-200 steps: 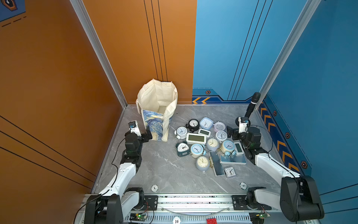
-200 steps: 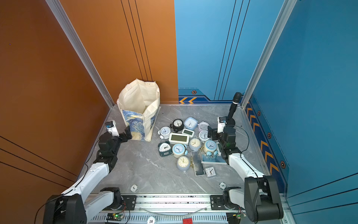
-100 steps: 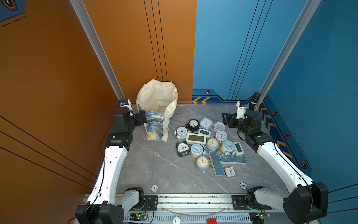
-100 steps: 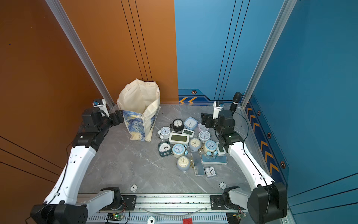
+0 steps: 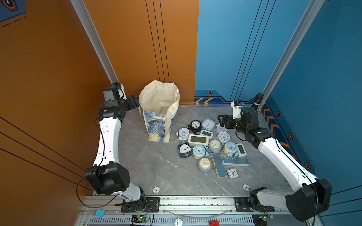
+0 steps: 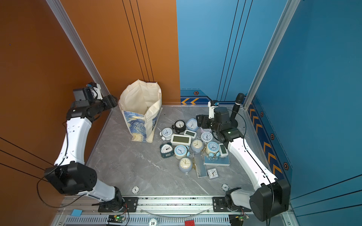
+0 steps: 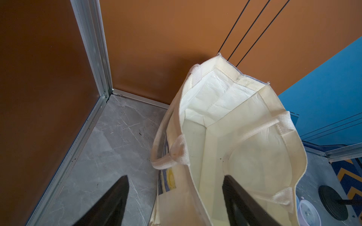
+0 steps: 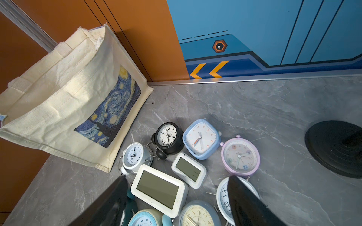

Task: Put the alarm clock into the canvas bag
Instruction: Pick up the canvas bag from the center of the board.

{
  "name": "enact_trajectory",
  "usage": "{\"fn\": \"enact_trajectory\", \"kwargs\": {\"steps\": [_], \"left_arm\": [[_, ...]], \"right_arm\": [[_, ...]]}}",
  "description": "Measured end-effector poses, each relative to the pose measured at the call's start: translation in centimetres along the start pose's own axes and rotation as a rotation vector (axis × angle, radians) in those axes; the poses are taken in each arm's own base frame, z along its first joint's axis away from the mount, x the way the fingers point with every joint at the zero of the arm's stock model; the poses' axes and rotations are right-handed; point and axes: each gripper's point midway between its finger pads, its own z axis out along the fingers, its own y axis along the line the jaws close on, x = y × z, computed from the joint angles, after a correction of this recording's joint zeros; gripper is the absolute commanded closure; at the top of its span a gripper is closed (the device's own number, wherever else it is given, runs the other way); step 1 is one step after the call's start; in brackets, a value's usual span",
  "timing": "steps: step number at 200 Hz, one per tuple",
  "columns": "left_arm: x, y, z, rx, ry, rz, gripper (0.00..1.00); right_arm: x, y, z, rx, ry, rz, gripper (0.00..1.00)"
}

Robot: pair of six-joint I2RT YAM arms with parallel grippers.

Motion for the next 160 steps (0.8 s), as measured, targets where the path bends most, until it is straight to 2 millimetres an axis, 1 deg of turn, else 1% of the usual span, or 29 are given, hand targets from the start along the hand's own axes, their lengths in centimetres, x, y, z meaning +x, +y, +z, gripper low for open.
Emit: {"fn": "enact_trajectory", "kwargs": {"steps": [26, 61, 91, 108, 114, 125, 135, 139, 160], "left_arm": [[-0.4, -0.2, 2.7, 0.04, 0.028, 0.002, 0.25], [0.0, -0.1, 6.4, 0.072, 0.073, -0.002, 0.27], [1.3, -0.1, 9.1, 0.085, 0.119, 0.01, 0.36], [1.9, -0.1, 10.2, 0.095, 0.14, 0.016, 0.45], [2.0, -0.1, 10.5, 0.101, 0.145, 0.019, 0.5], [1.9, -0.3, 10.9, 0.113, 0.147, 0.025, 0.64], [1.8, -0.5, 11.1, 0.125, 0.147, 0.021, 0.81], [1.7, -0.6, 11.1, 0.131, 0.146, 0.025, 0.86], [1.7, -1.1, 11.0, 0.162, 0.15, 0.023, 0.94]], "right_arm": [[0.1, 0.4, -0.1, -0.007, 0.006, 0.0, 0.18], [0.1, 1.5, -0.2, -0.028, 0.01, -0.01, 0.18], [0.3, 2.2, -0.2, -0.042, 0.015, -0.012, 0.18], [0.5, 2.5, -0.1, -0.045, 0.018, -0.016, 0.18], [0.5, 2.6, -0.1, -0.045, 0.017, -0.016, 0.18], [0.6, 2.7, -0.1, -0.043, 0.017, -0.015, 0.18], [0.7, 2.8, -0.1, -0.041, 0.019, -0.016, 0.19], [0.7, 2.8, -0.1, -0.039, 0.021, -0.017, 0.19], [1.0, 2.3, -0.2, 0.005, 0.031, -0.014, 0.21]]}}
